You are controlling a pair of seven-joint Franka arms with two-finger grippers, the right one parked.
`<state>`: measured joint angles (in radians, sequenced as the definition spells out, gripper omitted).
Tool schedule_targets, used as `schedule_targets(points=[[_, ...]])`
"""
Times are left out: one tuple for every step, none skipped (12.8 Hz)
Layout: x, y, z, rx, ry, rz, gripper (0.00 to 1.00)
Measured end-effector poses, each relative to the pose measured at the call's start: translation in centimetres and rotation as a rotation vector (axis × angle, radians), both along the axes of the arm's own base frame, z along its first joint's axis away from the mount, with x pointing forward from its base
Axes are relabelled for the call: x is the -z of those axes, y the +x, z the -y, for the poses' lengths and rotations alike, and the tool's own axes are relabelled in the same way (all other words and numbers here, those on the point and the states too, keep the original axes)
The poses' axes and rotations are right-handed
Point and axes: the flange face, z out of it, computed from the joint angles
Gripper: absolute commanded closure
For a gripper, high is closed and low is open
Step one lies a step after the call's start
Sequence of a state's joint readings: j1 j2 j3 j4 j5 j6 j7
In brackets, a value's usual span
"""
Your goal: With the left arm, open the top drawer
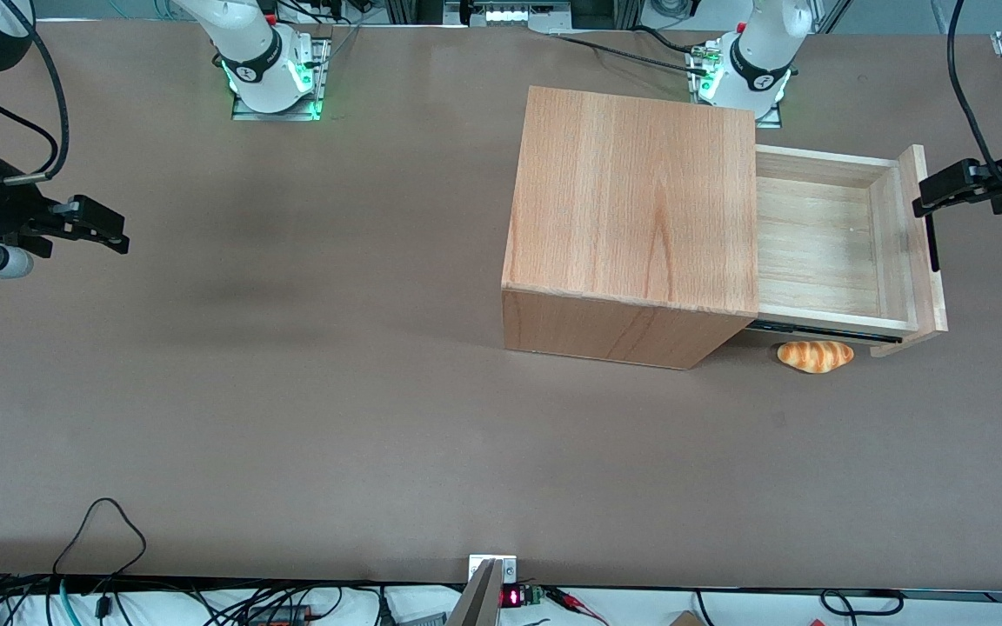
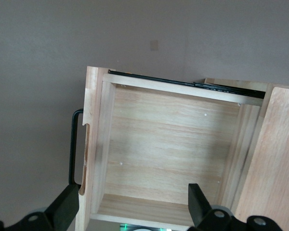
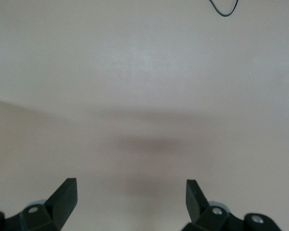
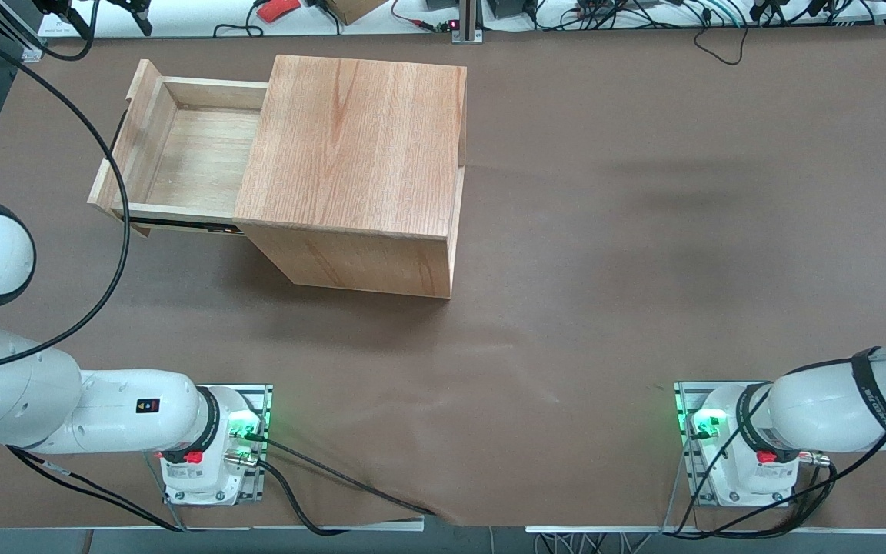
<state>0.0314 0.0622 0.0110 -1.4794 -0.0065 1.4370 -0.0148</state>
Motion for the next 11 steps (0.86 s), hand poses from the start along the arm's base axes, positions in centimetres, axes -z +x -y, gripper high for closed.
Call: schedule_targets(points=[[0.4,-0.3,-0.3,-0.002,0.0,0.003,0.0],[0.8,-0.6,-0.5,-0.004,-0.001,-0.002,0.0],[1.1,-0.9,-0.6,-0.005,-0.001,-0.008,0.0],[1.1,-1.0,-0.5,-0.004,-0.002,-0.009,0.0],[1.0,-1.1,-0.4,-0.002,-0.002,-0.008,0.0],[0.9,-1.2,-0.3,0.0,-0.002,-0.007,0.0],[0.8,-1.3,-0.3,0.001,-0.002,-0.005,0.0],[0.7,-1.4,-0.3,0.001,-0.002,-0.004,0.0],[0.6,-1.6,-0.3,0.0,-0.002,-0.002,0.0],[0.4,-1.7,-0.3,-0.001,-0.002,0.0,0.0],[0.3,-1.8,-0.5,-0.003,-0.001,0.003,0.0]])
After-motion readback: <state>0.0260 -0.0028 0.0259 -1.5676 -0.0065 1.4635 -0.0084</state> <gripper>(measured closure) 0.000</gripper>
